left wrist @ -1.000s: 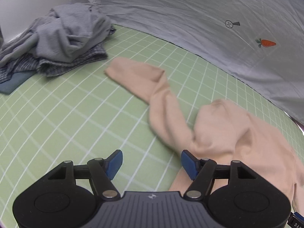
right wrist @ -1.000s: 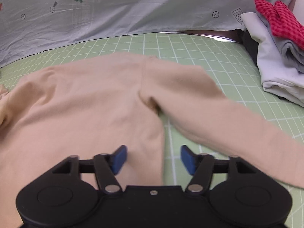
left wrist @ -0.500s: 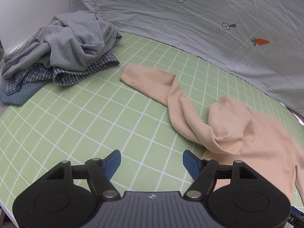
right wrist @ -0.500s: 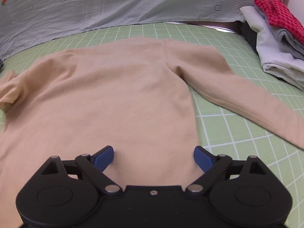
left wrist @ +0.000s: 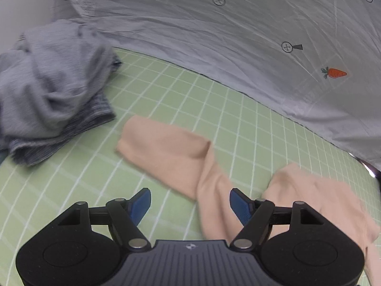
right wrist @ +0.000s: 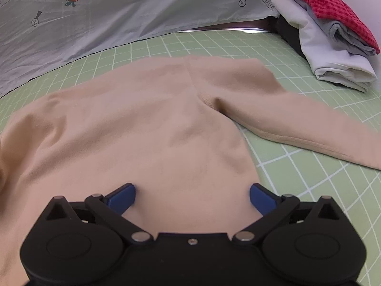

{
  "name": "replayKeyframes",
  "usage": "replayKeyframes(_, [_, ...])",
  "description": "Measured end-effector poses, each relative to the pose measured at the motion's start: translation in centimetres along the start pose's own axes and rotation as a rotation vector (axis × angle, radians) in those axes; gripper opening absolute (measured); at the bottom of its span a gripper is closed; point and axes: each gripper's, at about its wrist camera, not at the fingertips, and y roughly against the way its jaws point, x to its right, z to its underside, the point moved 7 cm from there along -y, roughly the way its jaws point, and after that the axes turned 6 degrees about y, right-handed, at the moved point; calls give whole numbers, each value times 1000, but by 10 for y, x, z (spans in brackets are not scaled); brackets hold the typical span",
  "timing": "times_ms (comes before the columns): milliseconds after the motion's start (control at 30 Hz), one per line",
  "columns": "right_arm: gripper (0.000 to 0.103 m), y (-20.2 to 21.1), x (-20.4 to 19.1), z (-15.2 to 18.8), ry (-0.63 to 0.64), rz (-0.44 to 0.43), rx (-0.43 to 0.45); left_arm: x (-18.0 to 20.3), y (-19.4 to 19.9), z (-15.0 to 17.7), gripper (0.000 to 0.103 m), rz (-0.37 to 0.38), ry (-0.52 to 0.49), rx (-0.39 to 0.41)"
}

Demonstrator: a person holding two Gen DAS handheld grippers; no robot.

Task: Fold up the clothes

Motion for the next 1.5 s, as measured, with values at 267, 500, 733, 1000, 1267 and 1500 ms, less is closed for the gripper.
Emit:
replayKeyframes(267, [103,-1,0,-2,-13,9,-2,31,-60,-26,64,28,-84,-41])
replayKeyframes(500, [103,-4,1,-5,-9,2,-17,18,-60,-23,3,51,-9,-45])
replayKeyframes(733, [103,-3,1,-4,-5,2,2,-25,-4,-7,2,9,61,34])
replayKeyframes(1000, [103,-2,1,-2,-4,4,34,-108,52,62,2,-127,231,-45])
replayKeyframes(1267, [103,-2,2,-2,-1,4,41,-126,72,93,11,-145,301,-78])
replayKeyframes(1500, [103,-1,2,-2,-1,5,43,-114,58,52,57,-176,278,-7])
